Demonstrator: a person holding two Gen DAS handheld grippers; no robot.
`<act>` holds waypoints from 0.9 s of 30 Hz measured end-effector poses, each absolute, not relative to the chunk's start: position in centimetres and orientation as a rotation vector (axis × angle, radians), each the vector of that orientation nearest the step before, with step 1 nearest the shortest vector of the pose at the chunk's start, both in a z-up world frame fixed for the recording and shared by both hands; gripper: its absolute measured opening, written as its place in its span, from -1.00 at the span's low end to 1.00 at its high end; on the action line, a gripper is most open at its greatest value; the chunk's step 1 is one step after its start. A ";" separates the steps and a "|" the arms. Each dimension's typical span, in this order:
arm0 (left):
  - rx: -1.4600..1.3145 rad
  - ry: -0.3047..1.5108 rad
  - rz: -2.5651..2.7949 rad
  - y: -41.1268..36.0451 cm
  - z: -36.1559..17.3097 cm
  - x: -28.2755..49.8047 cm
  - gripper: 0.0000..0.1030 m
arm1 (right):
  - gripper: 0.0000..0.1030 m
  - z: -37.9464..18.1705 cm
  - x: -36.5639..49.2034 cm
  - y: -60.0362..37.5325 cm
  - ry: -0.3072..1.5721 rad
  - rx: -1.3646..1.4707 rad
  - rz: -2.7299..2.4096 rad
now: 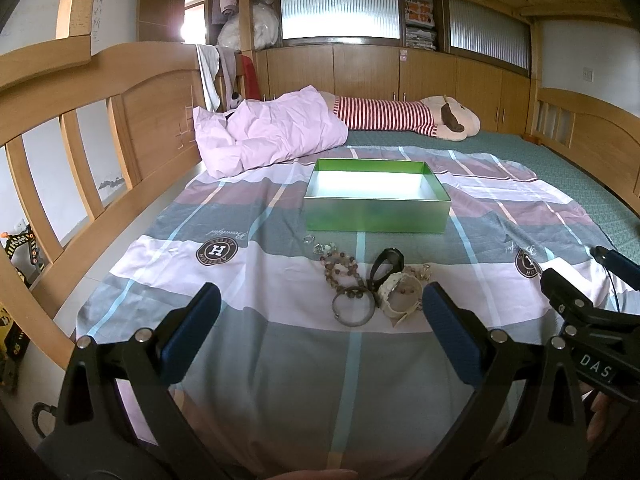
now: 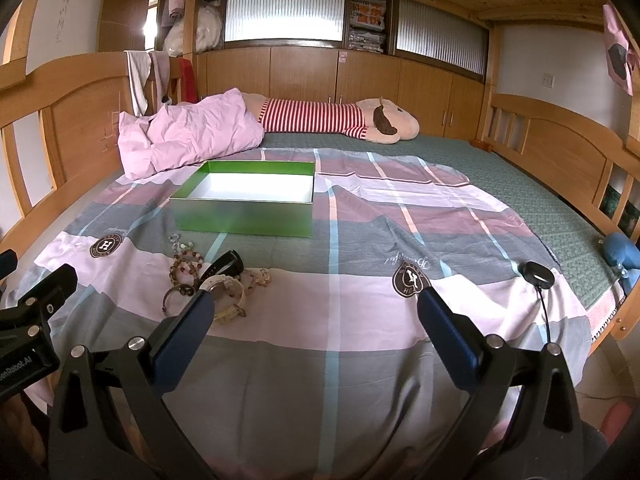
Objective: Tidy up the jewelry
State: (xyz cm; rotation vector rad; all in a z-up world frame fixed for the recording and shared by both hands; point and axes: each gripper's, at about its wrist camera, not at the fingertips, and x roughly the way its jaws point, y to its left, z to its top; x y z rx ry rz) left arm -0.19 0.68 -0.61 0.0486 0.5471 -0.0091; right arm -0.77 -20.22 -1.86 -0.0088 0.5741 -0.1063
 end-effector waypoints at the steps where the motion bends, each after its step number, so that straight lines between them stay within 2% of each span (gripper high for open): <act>1: 0.049 0.547 -0.009 0.6 -0.6 -0.2 0.93 | 0.94 -1.8 -0.8 -20.1 0.574 -0.009 -0.106; 27: 0.052 0.551 -0.010 0.6 -0.6 -0.2 0.93 | 0.94 -2.0 -0.8 -20.6 0.572 -0.010 -0.112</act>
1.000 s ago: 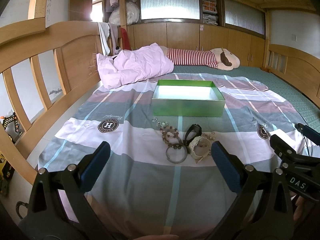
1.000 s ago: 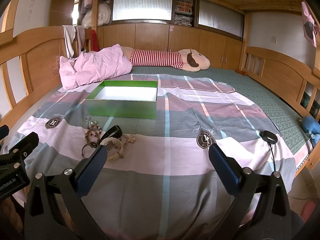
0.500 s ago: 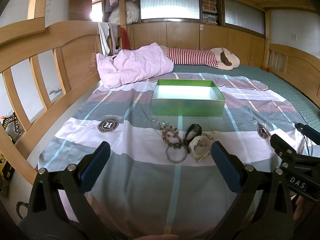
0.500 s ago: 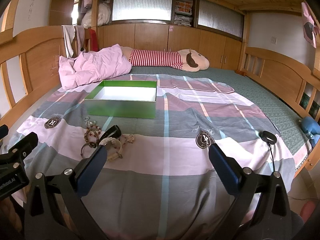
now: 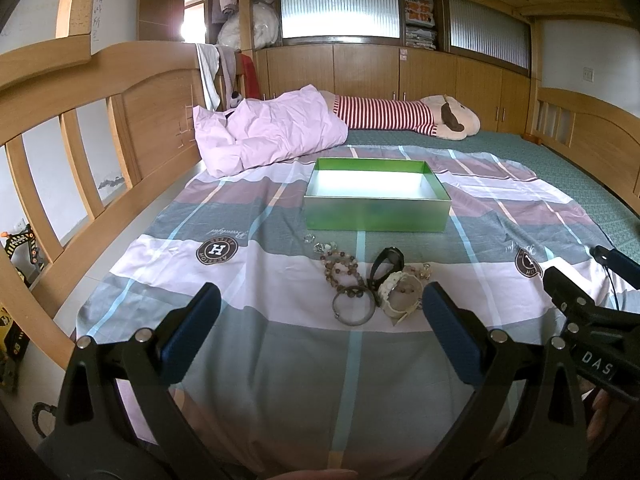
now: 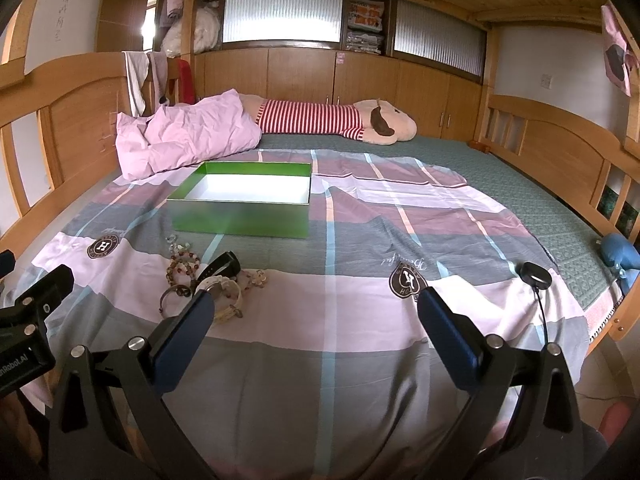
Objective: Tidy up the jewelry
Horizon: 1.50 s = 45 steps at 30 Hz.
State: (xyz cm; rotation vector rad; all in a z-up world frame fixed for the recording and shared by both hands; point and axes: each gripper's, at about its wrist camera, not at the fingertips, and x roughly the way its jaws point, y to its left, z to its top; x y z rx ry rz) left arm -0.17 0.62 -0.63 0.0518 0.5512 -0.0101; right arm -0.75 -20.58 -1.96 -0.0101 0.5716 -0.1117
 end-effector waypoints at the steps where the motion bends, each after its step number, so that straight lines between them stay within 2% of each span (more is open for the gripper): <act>1: 0.051 0.551 -0.010 0.7 -0.7 -0.2 0.93 | 0.94 -2.0 -0.7 -20.6 0.572 -0.010 -0.112; 23: 0.044 0.565 -0.039 0.8 -1.0 -0.1 0.93 | 0.94 -1.9 -0.9 -21.0 0.569 -0.019 -0.127; 30: 0.032 0.538 -0.060 1.4 -0.5 -1.3 0.93 | 0.94 0.6 -3.8 -20.3 0.371 -0.110 -0.233; 31: 0.029 0.530 -0.063 1.6 -0.3 -1.6 0.93 | 0.94 0.2 -3.7 -20.6 0.394 -0.096 -0.251; 34: 0.039 0.532 -0.009 2.7 -0.7 -2.0 0.93 | 0.94 -2.5 -1.4 -21.4 0.614 -0.061 -0.161; 38: -0.079 0.678 0.028 5.4 -3.6 -0.8 0.93 | 0.94 -2.9 -1.1 -21.8 0.611 -0.062 -0.143; 41: -0.059 0.808 0.035 6.1 -5.4 0.6 0.93 | 0.94 -2.1 -1.1 -22.0 0.574 -0.047 -0.111; 45: -0.079 0.781 0.029 6.2 -4.6 1.2 0.93 | 0.94 -2.0 1.5 -21.5 0.685 -0.010 -0.021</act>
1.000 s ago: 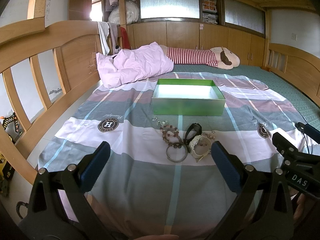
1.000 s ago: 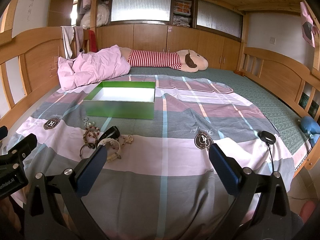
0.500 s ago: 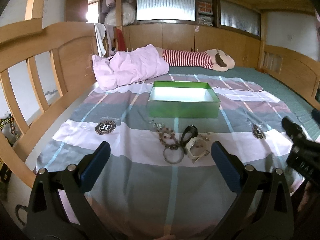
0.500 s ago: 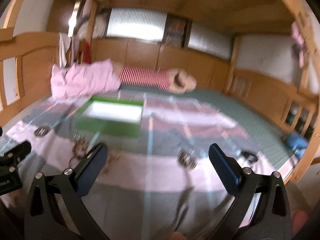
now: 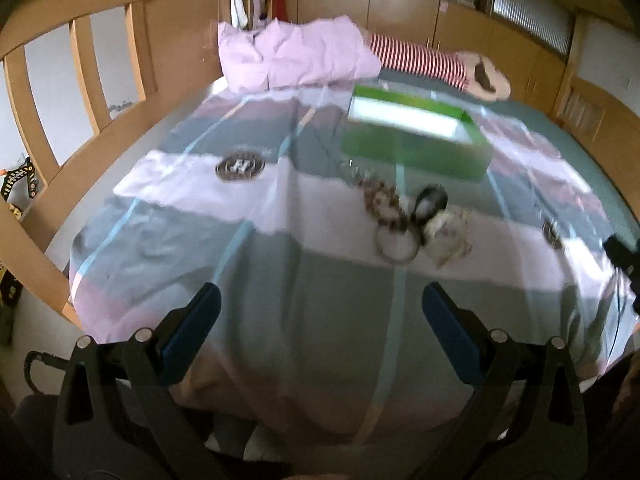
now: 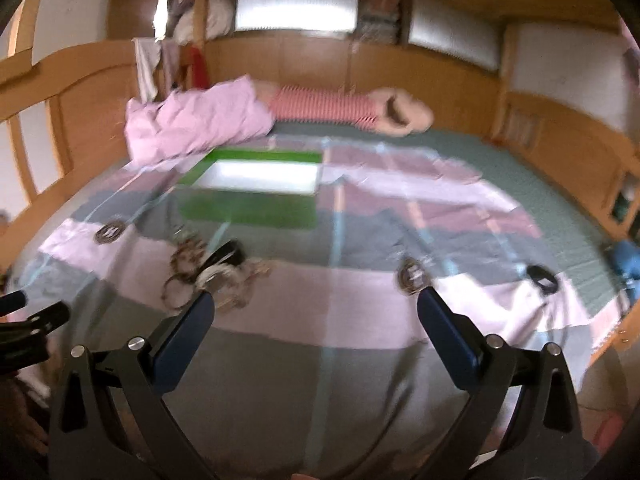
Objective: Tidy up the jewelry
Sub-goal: 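Grasp the black-strap watch with the left tool while the right tool grasps the white watch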
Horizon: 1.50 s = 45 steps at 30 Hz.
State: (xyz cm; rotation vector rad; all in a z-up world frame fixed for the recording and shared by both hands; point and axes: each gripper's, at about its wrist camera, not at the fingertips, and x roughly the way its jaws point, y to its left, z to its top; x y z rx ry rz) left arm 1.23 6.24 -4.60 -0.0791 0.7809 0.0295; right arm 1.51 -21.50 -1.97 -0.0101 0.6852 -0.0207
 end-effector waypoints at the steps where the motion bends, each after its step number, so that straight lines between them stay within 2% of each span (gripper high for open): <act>1: -0.068 0.782 0.012 6.1 -4.2 1.6 0.93 | 0.94 -1.8 2.4 -21.4 0.709 -0.006 -0.001; 5: 0.124 0.860 -0.051 3.3 -1.9 5.7 0.93 | 0.94 -1.4 6.5 -20.3 0.775 -0.059 0.063; 10: 0.037 0.802 -0.054 3.4 1.6 11.3 0.93 | 0.94 -1.8 12.3 -19.1 0.836 -0.104 0.128; 16: 0.024 0.791 -0.149 3.9 -0.8 14.5 0.93 | 0.94 -8.0 13.7 -20.0 0.932 0.031 0.175; 18: 0.028 0.828 -0.056 5.0 -3.4 15.1 0.92 | 0.78 -9.9 13.9 -19.0 0.998 -0.020 0.221; 20: -0.040 0.873 -0.051 6.0 -4.1 16.1 0.79 | 0.43 -11.3 14.1 -17.8 1.006 -0.112 0.227; 26: -0.079 0.870 -0.047 6.1 -4.3 18.0 0.84 | -0.03 -13.2 16.1 -16.1 1.074 -0.118 0.280; 30: -0.050 0.892 -0.075 5.0 -5.1 18.7 0.90 | -0.24 -14.2 17.5 -15.1 1.089 -0.117 0.298; 32: -0.037 0.900 -0.080 4.7 -5.4 18.9 0.90 | -0.58 -15.0 18.1 -14.8 1.086 -0.111 0.328; 36: -0.012 0.916 -0.087 3.9 -5.9 19.5 0.90 | -0.87 -14.4 18.0 -14.9 1.018 -0.129 0.332; 45: 0.119 0.921 -0.121 0.3 -7.6 20.4 0.90 | -0.91 -6.9 16.0 -19.0 0.849 -0.048 0.336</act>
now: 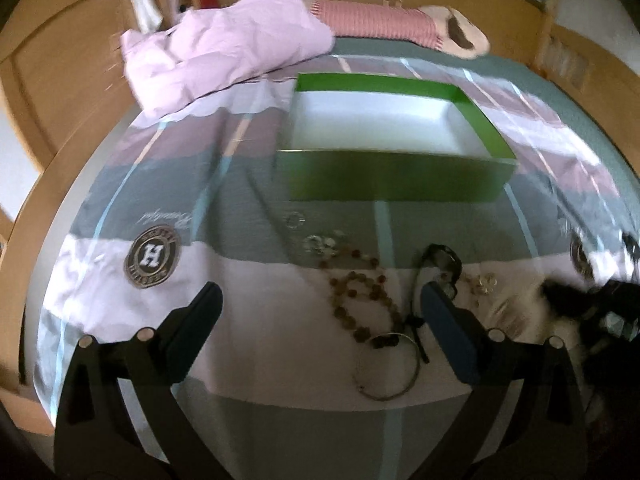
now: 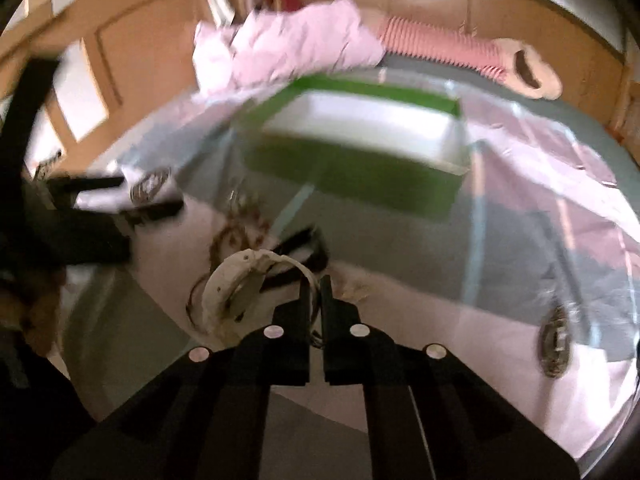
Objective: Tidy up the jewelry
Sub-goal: 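Grasp the black-strap watch with the left tool while the right tool grasps the white watch, then lift the black-strap watch with the left tool while the right tool lifts the white watch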
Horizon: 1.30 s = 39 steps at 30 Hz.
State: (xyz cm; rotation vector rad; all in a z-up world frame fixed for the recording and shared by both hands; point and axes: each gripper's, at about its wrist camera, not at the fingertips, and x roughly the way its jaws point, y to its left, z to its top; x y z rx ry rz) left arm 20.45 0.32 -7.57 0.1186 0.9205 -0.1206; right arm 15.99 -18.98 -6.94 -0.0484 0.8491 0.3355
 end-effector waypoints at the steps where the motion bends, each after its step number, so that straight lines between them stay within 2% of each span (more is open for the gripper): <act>1: 0.151 0.915 -0.130 -0.5 -7.9 20.4 0.90 | -0.91 -6.1 15.9 -19.9 0.827 -0.042 0.318; 4: 0.281 0.889 -0.189 -3.8 -9.3 20.1 0.85 | -0.91 -4.7 16.3 -22.4 0.805 -0.010 0.282; 7: 0.330 0.898 -0.256 -6.4 -10.8 20.1 0.55 | -0.91 -4.2 16.8 -23.7 0.800 0.006 0.257; 12: 0.329 0.927 -0.283 -8.5 -12.4 20.8 0.44 | -0.88 -4.4 16.9 -24.5 0.815 0.020 0.248; 16: 0.346 0.958 -0.290 -9.5 -13.6 21.7 0.22 | -0.86 -4.9 17.0 -25.1 0.831 0.023 0.248; 18: 0.356 0.995 -0.293 -9.8 -14.5 22.3 0.02 | -0.85 -4.9 17.0 -25.3 0.833 0.025 0.247; 20: 0.333 1.020 -0.291 -9.8 -15.3 22.9 -0.34 | -0.85 -4.9 17.0 -25.5 0.833 0.029 0.247; 21: 0.312 1.024 -0.286 -9.6 -15.3 23.2 -0.44 | -0.85 -4.9 17.0 -25.6 0.832 0.031 0.246; 22: 0.282 1.020 -0.288 -9.3 -15.1 23.4 -0.67 | -0.85 -4.9 17.1 -25.7 0.832 0.031 0.246; 25: 0.222 0.961 -0.289 -8.5 -12.6 23.4 -0.75 | -0.85 -4.7 17.0 -25.9 0.824 0.036 0.246; 32: 0.045 0.755 -0.409 -4.9 -2.4 19.1 -0.75 | -0.85 -3.9 16.5 -25.4 0.804 0.059 0.268; 39: -0.043 0.667 -0.334 -0.3 1.9 15.1 -0.72 | -0.85 -2.6 15.5 -23.5 0.775 0.084 0.287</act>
